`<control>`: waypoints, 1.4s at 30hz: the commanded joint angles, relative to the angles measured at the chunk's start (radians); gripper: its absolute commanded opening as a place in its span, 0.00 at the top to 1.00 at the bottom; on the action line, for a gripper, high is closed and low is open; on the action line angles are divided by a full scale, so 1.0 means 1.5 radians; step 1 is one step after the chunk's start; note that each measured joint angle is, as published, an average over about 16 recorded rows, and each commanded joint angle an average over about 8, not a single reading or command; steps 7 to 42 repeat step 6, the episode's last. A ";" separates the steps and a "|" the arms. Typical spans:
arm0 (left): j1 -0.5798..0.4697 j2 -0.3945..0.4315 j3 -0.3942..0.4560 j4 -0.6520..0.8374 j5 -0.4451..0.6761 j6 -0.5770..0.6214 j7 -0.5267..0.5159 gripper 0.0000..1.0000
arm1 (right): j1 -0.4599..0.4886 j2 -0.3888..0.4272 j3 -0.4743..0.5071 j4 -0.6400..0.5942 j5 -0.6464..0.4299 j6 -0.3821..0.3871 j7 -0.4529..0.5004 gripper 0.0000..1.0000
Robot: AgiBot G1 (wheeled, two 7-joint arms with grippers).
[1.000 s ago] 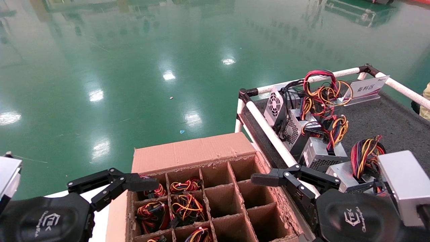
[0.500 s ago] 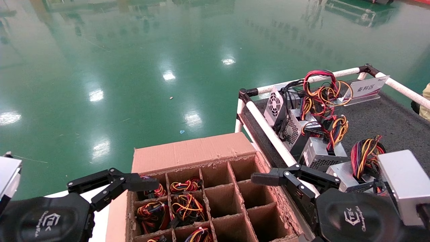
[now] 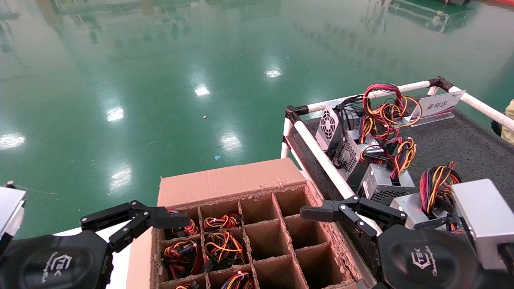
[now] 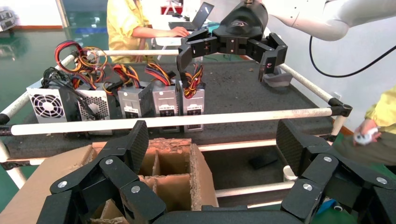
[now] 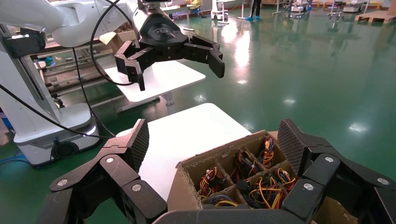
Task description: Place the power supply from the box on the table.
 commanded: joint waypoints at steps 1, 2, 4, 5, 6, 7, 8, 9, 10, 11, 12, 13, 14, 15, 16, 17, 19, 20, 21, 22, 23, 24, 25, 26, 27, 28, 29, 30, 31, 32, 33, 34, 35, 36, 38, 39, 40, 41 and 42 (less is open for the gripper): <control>0.000 0.000 0.000 0.000 0.000 0.000 0.000 0.00 | 0.000 0.000 0.000 0.000 0.000 0.000 0.000 0.00; 0.000 0.000 0.000 0.000 0.000 0.000 0.000 0.00 | 0.000 0.000 0.000 0.000 0.000 0.000 0.000 0.00; 0.000 0.000 0.000 0.000 0.000 0.000 0.000 0.00 | 0.000 0.000 0.000 0.000 0.000 0.000 0.000 0.00; 0.000 0.000 0.000 0.000 0.000 0.000 0.000 0.00 | 0.000 0.000 0.000 0.000 0.000 0.000 0.000 0.00; 0.000 0.000 0.000 0.000 0.000 0.000 0.000 0.00 | 0.000 0.000 0.000 0.000 0.000 0.000 0.000 0.00; 0.000 0.000 0.000 0.000 0.000 0.000 0.000 0.00 | 0.000 0.000 0.000 0.000 0.000 0.000 0.000 0.00; 0.000 0.000 0.000 0.000 0.000 0.000 0.000 0.00 | 0.000 0.000 0.000 0.000 0.000 0.000 0.000 0.00; 0.000 0.000 0.000 0.000 0.000 0.000 0.000 0.00 | 0.000 0.000 0.000 0.000 0.000 0.000 0.000 0.00; 0.000 0.000 0.000 0.000 0.000 0.000 0.000 0.00 | 0.000 0.000 0.000 0.000 0.000 0.000 0.000 0.00; 0.000 0.000 0.000 0.000 0.000 0.000 0.000 0.00 | 0.000 0.000 0.000 0.000 0.000 0.000 0.000 0.00; 0.000 0.000 0.000 0.000 0.000 0.000 0.000 0.00 | 0.000 0.000 0.000 0.000 0.000 0.000 0.000 0.00; 0.000 0.000 0.000 0.000 0.000 0.000 0.000 0.00 | 0.000 0.000 0.000 0.000 0.000 0.000 0.000 0.00; 0.000 0.000 0.000 0.000 0.000 0.000 0.000 0.00 | 0.000 0.000 0.000 0.000 0.000 0.000 0.000 0.00; 0.000 0.000 0.000 0.000 0.000 0.000 0.000 0.00 | 0.000 0.000 0.000 0.000 0.000 0.000 0.000 0.00; 0.000 0.000 0.000 0.000 0.000 0.000 0.000 0.00 | 0.000 0.000 0.000 0.000 0.000 0.000 0.000 0.00; 0.000 0.000 0.000 0.000 0.000 0.000 0.000 0.00 | 0.000 0.000 0.000 0.000 0.000 0.000 0.000 0.00; 0.000 0.000 0.000 0.000 0.000 0.000 0.000 0.00 | 0.000 0.000 0.000 0.000 0.000 0.000 0.000 0.00; 0.000 0.000 0.000 0.000 0.000 0.000 0.000 0.00 | 0.000 0.000 0.000 0.000 0.000 0.000 0.000 0.00; 0.000 0.000 0.000 0.000 0.000 0.000 0.000 0.00 | 0.000 0.000 0.000 0.000 0.000 0.000 0.000 0.00; 0.000 0.000 0.000 0.000 0.000 0.000 0.000 0.00 | 0.000 0.000 0.000 0.000 0.000 0.000 0.000 0.00; 0.000 0.000 0.000 0.000 0.000 0.000 0.000 0.00 | 0.000 0.000 0.000 0.000 0.000 0.000 0.000 0.00; 0.000 0.000 0.000 0.000 0.000 0.000 0.000 0.00 | 0.000 0.000 0.000 0.000 0.000 0.000 0.000 0.00; 0.000 0.000 0.000 0.000 0.000 0.000 0.000 0.00 | 0.000 0.000 0.000 0.000 0.000 0.000 0.000 0.00; 0.000 0.000 0.000 0.000 0.000 0.000 0.000 0.00 | 0.000 0.000 0.000 0.000 0.000 0.000 0.000 0.00; 0.000 0.000 0.000 0.000 0.000 0.000 0.000 0.00 | 0.000 0.000 0.000 0.000 0.000 0.000 0.000 0.00; 0.000 0.000 0.000 0.000 0.000 0.000 0.000 0.00 | 0.000 0.000 0.000 0.000 0.000 0.000 0.000 0.00; 0.000 0.000 0.000 0.000 0.000 0.000 0.000 0.00 | 0.000 0.000 0.000 0.000 0.000 0.000 0.000 0.00; 0.000 0.000 0.000 0.000 0.000 0.000 0.000 0.00 | 0.000 0.000 0.000 0.000 0.000 0.000 0.000 0.00; 0.000 0.000 0.000 0.000 0.000 0.000 0.000 0.00 | 0.000 0.000 0.000 0.000 0.000 0.000 0.000 0.00; 0.000 0.000 0.000 0.000 0.000 0.000 0.000 0.00 | 0.000 0.000 0.000 0.000 0.000 0.000 0.000 0.00; 0.000 0.000 0.000 0.000 0.000 0.000 0.000 0.00 | 0.000 0.000 0.000 0.000 0.000 0.000 0.000 0.00; 0.000 0.000 0.000 0.000 0.000 0.000 0.000 0.00 | 0.000 0.000 0.000 0.000 0.000 0.000 0.000 0.00; 0.000 0.000 0.000 0.000 0.000 0.000 0.000 0.00 | 0.000 0.000 0.000 0.000 0.000 0.000 0.000 0.00; 0.000 0.000 0.000 0.000 0.000 0.000 0.000 0.00 | 0.000 0.000 0.000 0.000 0.000 0.000 0.000 0.00; 0.000 0.000 0.000 0.000 0.000 0.000 0.000 0.00 | 0.000 0.000 0.000 0.000 0.000 0.000 0.000 0.00; 0.000 0.000 0.000 0.000 0.000 0.000 0.000 0.00 | 0.000 0.000 0.000 0.000 0.000 0.000 0.000 0.00; 0.000 0.000 0.000 0.000 0.000 0.000 0.000 0.00 | 0.000 0.000 0.000 0.000 0.000 0.000 0.000 0.00; 0.000 0.000 0.000 0.000 0.000 0.000 0.000 0.00 | 0.000 0.000 0.000 0.000 0.000 0.000 0.000 0.00; 0.000 0.000 0.000 0.000 0.000 0.000 0.000 0.00 | 0.000 0.000 0.000 0.000 0.000 0.000 0.000 0.00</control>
